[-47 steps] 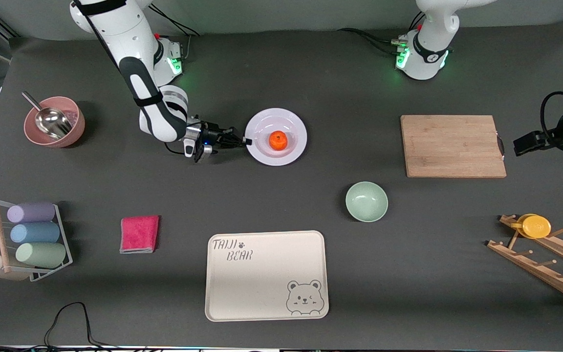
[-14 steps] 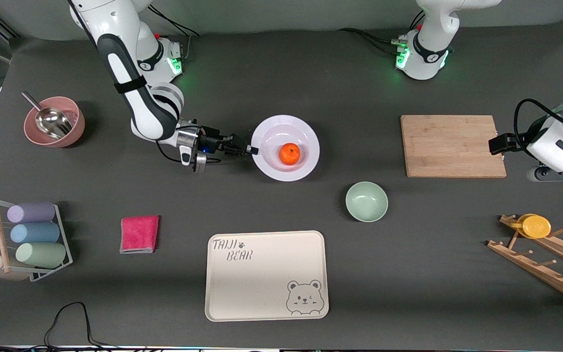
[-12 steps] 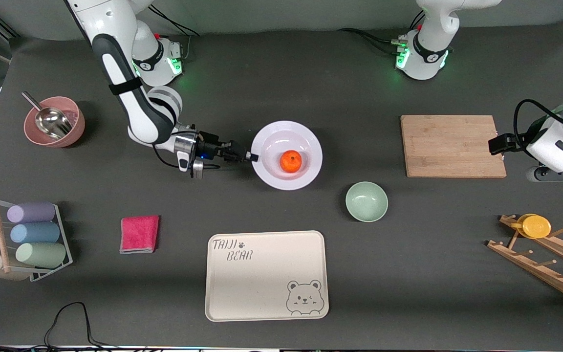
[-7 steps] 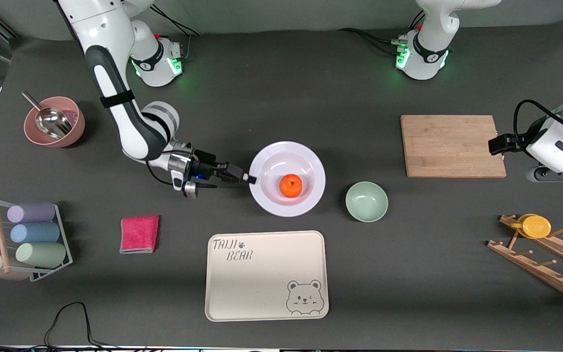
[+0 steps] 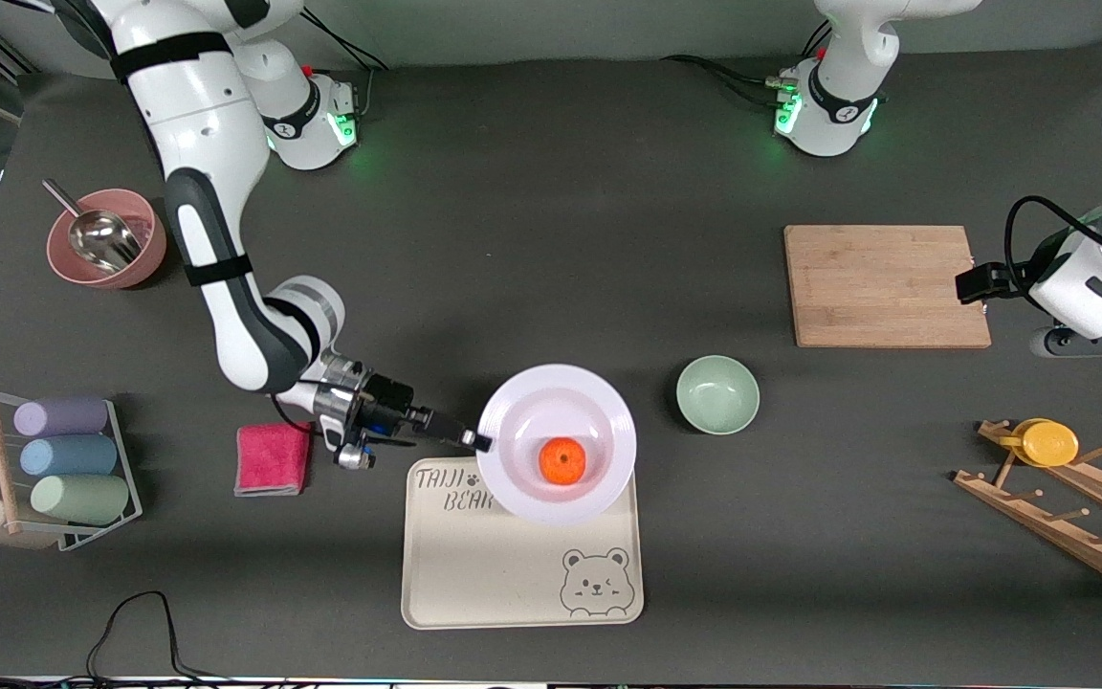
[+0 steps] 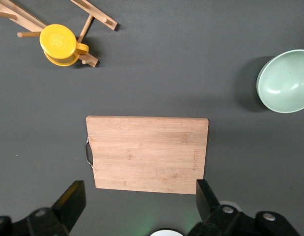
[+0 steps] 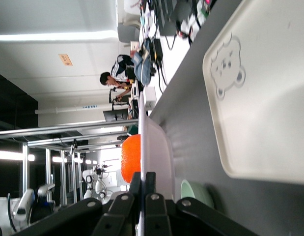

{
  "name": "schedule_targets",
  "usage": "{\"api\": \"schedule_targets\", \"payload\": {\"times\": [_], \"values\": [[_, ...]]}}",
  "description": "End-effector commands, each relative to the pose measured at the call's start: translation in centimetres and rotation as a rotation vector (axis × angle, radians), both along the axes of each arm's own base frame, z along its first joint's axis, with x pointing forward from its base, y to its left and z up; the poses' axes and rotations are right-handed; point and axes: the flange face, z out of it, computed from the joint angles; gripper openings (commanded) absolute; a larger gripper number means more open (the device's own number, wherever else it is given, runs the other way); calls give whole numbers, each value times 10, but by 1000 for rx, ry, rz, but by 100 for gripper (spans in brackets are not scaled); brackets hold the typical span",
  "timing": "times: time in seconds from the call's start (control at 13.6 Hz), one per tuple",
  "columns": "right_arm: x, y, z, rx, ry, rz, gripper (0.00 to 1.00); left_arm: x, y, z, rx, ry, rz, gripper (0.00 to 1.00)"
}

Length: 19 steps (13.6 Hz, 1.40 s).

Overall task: Place orange and plate with both arms
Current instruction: 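Carry the plate with the right gripper and lower it onto the bear tray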

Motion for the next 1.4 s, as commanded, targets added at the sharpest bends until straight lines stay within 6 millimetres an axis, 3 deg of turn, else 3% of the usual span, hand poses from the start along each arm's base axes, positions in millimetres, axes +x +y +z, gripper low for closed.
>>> {"api": "schedule_targets", "payload": {"times": [0.0, 0.22, 0.44, 0.88, 1.33], "values": [[39, 6, 0, 36, 15, 16, 0, 1, 0, 2, -11, -4, -12, 100], [78, -25, -10, -15, 17, 25, 0, 1, 1, 2, -11, -4, -11, 100], [92, -28, -35, -41, 57, 41, 0, 1, 0, 2, -11, -4, -12, 100], [105, -31, -80, -62, 62, 39, 0, 1, 0, 2, -11, -4, -12, 100], [104, -37, -88, -165, 51, 79, 0, 1, 0, 2, -11, -6, -12, 100]]}}
